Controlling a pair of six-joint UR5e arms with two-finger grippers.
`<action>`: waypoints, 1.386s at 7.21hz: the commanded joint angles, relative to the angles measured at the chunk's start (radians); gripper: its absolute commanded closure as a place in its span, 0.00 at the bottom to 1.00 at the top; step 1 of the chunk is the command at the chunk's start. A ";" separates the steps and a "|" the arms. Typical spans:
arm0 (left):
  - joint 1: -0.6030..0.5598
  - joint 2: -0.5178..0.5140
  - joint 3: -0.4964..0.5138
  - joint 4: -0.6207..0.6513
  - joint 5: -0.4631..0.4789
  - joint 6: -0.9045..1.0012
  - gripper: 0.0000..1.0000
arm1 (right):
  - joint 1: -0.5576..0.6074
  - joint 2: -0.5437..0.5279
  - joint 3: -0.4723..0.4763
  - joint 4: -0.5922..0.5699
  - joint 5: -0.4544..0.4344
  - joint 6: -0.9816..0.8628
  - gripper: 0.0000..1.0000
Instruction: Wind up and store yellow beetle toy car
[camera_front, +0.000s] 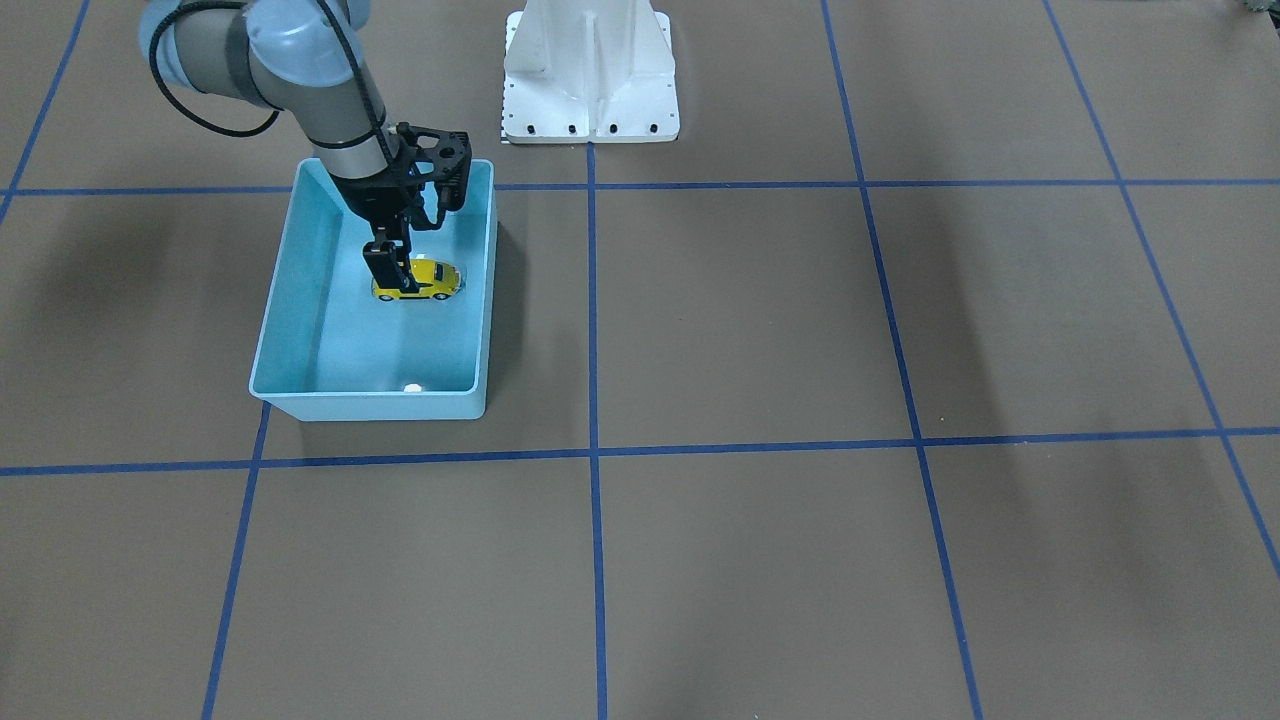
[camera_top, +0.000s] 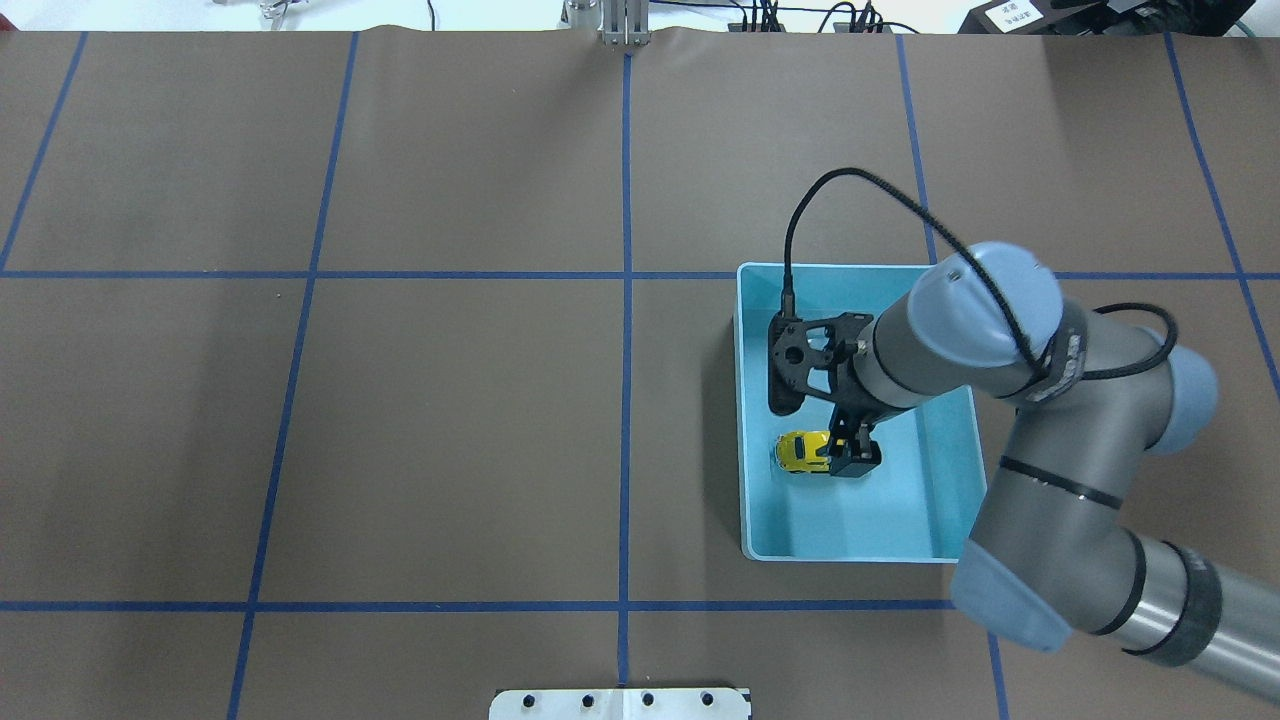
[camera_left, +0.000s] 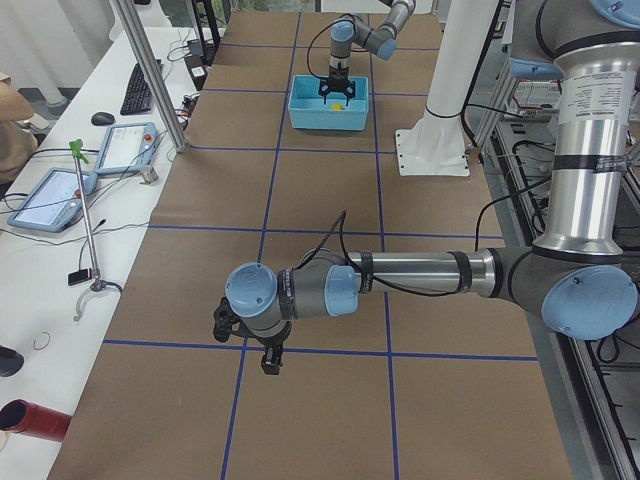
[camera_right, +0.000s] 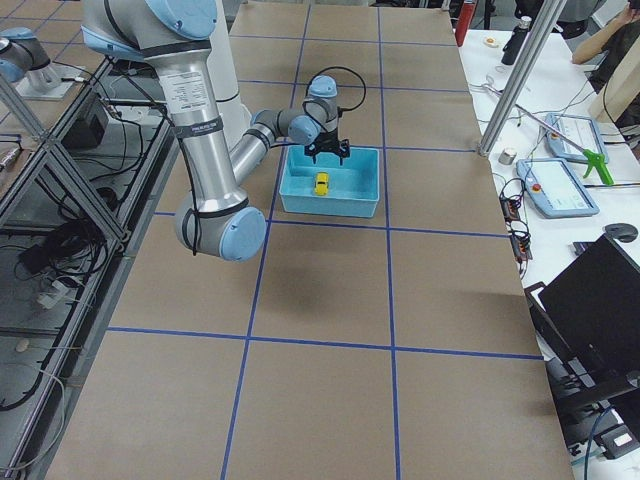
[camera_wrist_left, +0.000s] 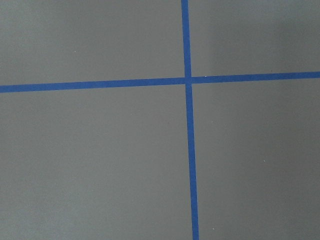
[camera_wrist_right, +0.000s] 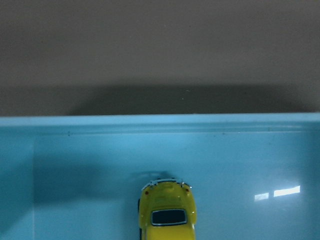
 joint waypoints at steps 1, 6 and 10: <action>0.000 0.000 0.000 0.000 0.000 0.000 0.00 | 0.180 0.011 0.142 -0.184 0.129 0.000 0.00; 0.000 -0.002 -0.002 0.000 0.000 0.000 0.00 | 0.748 -0.004 0.011 -0.403 0.204 0.180 0.00; 0.000 -0.002 -0.002 0.000 0.000 0.000 0.00 | 1.026 -0.192 -0.337 -0.319 0.389 0.171 0.00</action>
